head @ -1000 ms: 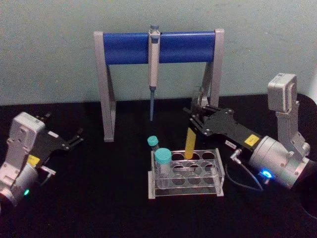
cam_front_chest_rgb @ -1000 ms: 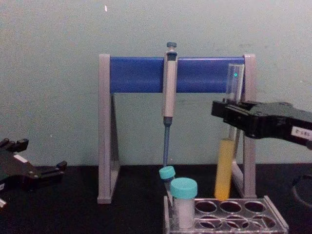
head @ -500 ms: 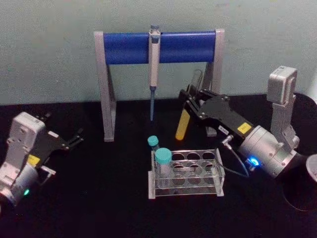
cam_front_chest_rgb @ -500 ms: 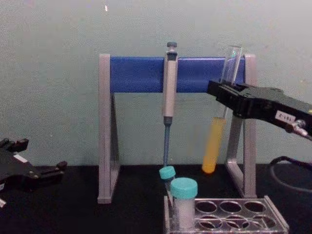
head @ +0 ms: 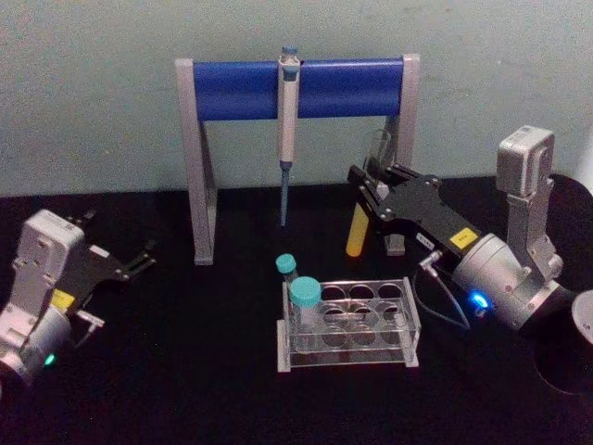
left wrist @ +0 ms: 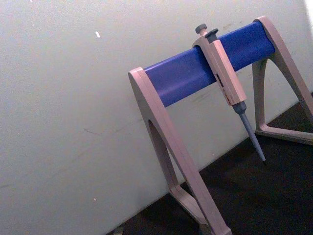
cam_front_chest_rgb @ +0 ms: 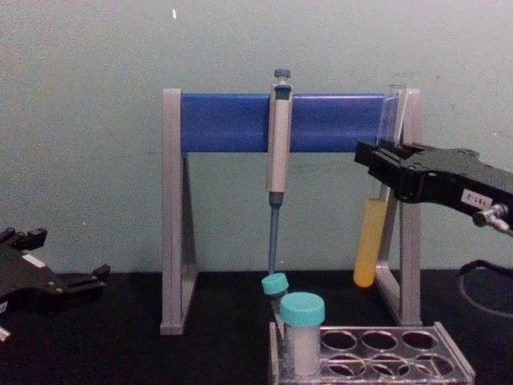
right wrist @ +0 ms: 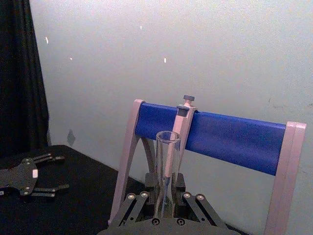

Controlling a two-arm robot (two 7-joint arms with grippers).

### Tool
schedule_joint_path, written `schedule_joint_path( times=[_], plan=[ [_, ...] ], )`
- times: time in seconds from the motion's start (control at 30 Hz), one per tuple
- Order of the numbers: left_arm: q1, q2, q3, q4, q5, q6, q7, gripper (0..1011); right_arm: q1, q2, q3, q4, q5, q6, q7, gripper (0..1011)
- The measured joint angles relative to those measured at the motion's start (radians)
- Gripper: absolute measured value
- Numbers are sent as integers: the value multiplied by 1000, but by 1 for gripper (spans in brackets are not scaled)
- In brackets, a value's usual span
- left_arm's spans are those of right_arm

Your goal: Pick up the test tube from the test tube rack, shake it, then place it back into the test tube rack.

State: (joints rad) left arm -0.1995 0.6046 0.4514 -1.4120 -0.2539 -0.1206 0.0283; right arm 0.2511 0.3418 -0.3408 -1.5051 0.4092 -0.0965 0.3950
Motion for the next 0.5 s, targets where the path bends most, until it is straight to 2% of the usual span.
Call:
schedule_joint_path(
  times=[0.3,0.5],
  plan=[
    [0,0,0,0,0,0,0,1001,-9,6,9,-12,-19,10,-2,233],
    [0,0,0,0,0,0,0,1001,-24,29,15,-44,-47,44,-14,233]
  ],
)
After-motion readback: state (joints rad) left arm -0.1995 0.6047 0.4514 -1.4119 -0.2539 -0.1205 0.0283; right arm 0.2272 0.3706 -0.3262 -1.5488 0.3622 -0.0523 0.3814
